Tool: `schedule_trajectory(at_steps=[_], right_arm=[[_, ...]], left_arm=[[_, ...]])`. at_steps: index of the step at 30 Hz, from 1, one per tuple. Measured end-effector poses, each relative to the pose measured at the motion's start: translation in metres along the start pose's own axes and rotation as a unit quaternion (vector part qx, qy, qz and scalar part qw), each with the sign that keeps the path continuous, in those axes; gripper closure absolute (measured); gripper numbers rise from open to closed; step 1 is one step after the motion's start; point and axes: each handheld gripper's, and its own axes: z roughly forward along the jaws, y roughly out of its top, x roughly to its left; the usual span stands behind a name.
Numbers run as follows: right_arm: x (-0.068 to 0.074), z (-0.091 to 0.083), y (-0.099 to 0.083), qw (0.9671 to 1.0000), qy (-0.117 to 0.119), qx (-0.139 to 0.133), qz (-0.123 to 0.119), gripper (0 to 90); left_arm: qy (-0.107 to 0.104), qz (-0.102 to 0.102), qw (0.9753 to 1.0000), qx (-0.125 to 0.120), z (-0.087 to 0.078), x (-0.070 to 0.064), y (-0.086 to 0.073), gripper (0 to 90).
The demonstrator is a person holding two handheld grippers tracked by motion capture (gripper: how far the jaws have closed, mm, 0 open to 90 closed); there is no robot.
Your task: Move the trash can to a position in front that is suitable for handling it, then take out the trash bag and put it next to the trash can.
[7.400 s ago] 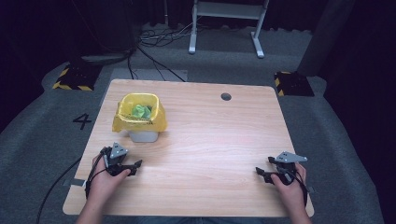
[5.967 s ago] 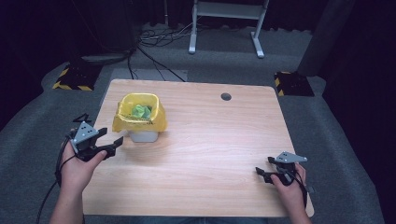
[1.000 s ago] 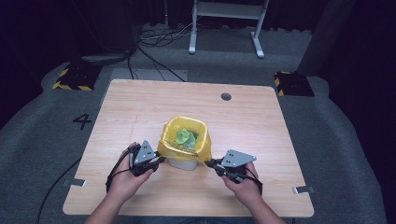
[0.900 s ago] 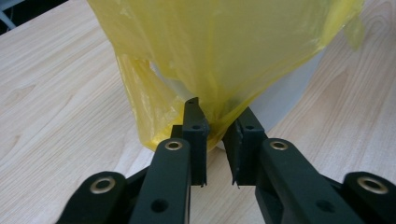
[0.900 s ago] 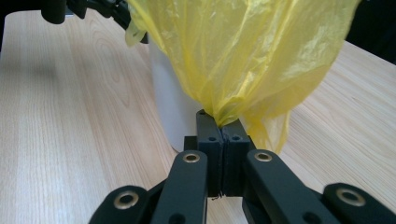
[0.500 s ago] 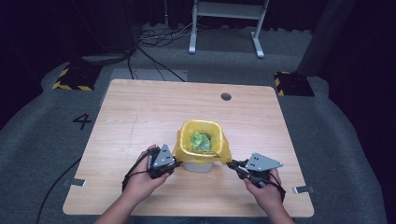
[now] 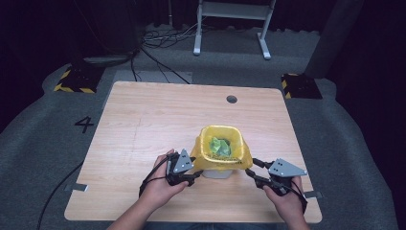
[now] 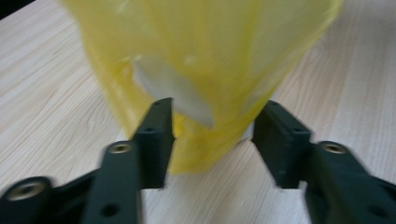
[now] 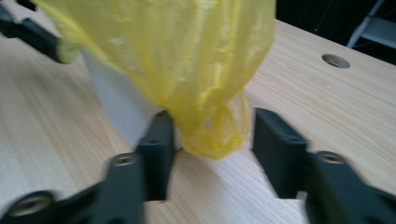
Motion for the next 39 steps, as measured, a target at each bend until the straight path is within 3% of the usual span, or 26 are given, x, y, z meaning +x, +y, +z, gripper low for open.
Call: schedule_trajectory(at_steps=[4,12,18,21,23,26,29,32,35,39], right_arm=[[-0.005,0.005,-0.003,0.9996,-0.018,0.012,0.02,29.1],[-0.015,0.012,0.004,0.9993,-0.012,0.028,0.019,25.4],[-0.014,0.021,0.005,0.9989,0.005,0.044,0.012,26.5],[-0.016,0.026,0.005,0.9987,0.008,0.049,0.011,29.7],[-0.018,0.029,0.005,0.9985,0.009,0.051,0.02,33.4],[-0.021,0.033,0.007,0.9983,0.017,0.048,0.029,41.0],[-0.023,0.035,0.01,0.9984,0.019,0.042,0.034,51.1],[-0.023,0.034,0.016,0.9988,0.021,0.037,0.025,65.9],[-0.022,0.032,0.024,0.9991,0.018,0.039,0.005,71.3],[-0.022,0.026,0.034,0.9995,0.014,0.027,-0.004,75.1]], left_arm=[[0.009,-0.007,0.9999,0.005,-0.005,0.006,-0.005,36.5],[0.025,-0.015,0.9995,0.013,-0.009,0.02,-0.006,28.3],[0.019,-0.025,0.9994,0.012,-0.007,0.023,-0.008,29.2],[0.016,-0.033,0.9993,0.006,-0.005,0.026,-0.008,38.1],[0.009,-0.024,0.9996,0.007,-0.005,0.027,-0.007,56.7],[-0.008,-0.011,0.9998,0.016,-0.003,0.026,-0.003,69.7],[-0.007,-0.01,0.9998,0.013,-0.004,0.028,0.001,82.2],[0.001,-0.01,1.0,0.0,-0.007,0.028,0.007,87.8],[0.014,0.001,0.9998,-0.017,-0.014,0.027,0.014,89.1],[0.026,0.003,0.9987,-0.043,-0.022,0.028,0.022,89.4]])
